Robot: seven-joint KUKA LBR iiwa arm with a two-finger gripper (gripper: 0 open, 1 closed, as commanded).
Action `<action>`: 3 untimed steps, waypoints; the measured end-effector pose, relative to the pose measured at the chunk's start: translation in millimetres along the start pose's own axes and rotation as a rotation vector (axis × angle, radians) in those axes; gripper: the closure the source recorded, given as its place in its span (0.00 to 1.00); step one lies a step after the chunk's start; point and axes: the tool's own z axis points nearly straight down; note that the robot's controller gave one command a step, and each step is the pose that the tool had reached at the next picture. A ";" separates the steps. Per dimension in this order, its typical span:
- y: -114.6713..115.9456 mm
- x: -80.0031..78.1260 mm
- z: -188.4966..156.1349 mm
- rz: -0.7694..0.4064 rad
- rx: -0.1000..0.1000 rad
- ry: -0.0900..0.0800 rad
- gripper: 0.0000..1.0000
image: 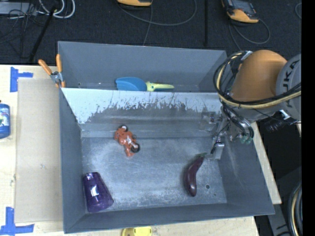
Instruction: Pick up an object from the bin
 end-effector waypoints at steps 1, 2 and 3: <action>0.1 0.0 0.0 0.000 0.000 0.000 0.00; 0.1 0.0 0.1 -0.001 0.000 -0.001 0.00; 8.6 20.3 50.9 -0.242 0.000 -0.003 0.00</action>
Offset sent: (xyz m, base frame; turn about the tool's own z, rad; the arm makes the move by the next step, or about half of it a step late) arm -0.0147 0.0167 -0.0826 -0.2243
